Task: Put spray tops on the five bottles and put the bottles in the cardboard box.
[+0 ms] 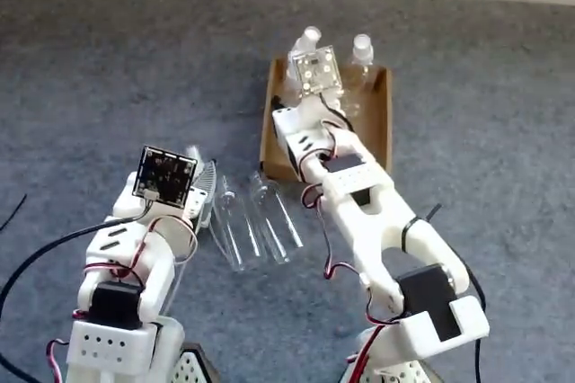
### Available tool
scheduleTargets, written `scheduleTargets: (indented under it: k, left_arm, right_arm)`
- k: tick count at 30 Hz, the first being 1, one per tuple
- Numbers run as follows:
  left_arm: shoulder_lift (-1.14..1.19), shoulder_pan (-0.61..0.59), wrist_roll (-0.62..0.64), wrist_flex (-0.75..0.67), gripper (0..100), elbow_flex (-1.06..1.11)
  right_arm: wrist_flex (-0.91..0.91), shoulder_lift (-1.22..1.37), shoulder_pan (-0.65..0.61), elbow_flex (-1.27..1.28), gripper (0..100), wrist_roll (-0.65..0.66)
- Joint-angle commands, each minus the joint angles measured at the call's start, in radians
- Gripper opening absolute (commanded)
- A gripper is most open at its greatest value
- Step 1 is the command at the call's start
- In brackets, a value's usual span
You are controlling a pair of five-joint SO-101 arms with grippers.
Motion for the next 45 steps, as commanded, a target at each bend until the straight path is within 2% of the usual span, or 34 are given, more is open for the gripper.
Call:
scheduleTargets:
  k: [1,12,16,20,27,38,45]
  left_arm:
    - [-0.010,-0.015,-0.003,-0.017,16,-0.007]
    - [-0.010,-0.015,-0.003,-0.029,16,-0.005]
    - [-0.004,-0.015,-0.005,-0.037,16,-0.004]
    - [-0.004,-0.015,-0.005,-0.037,16,-0.004]
    - [-0.002,-0.015,-0.005,-0.037,16,-0.004]
    - [-0.008,-0.015,-0.005,-0.038,16,0.012]
    - [-0.001,-0.016,-0.005,-0.060,16,0.018]
  right_arm:
    - [-0.001,-0.012,-0.004,-0.012,23.8,0.009]
    - [-0.001,-0.015,-0.004,-0.012,24.1,0.006]
    - [0.002,-0.099,-0.004,-0.010,24.1,0.006]
    - [0.105,-0.216,-0.007,-0.010,24.1,0.005]
    - [0.180,-0.343,-0.035,-0.010,24.1,0.005]
    - [0.556,-0.650,-0.036,-0.012,24.1,0.005]
    - [0.820,-0.693,-0.093,-0.018,24.1,0.012]
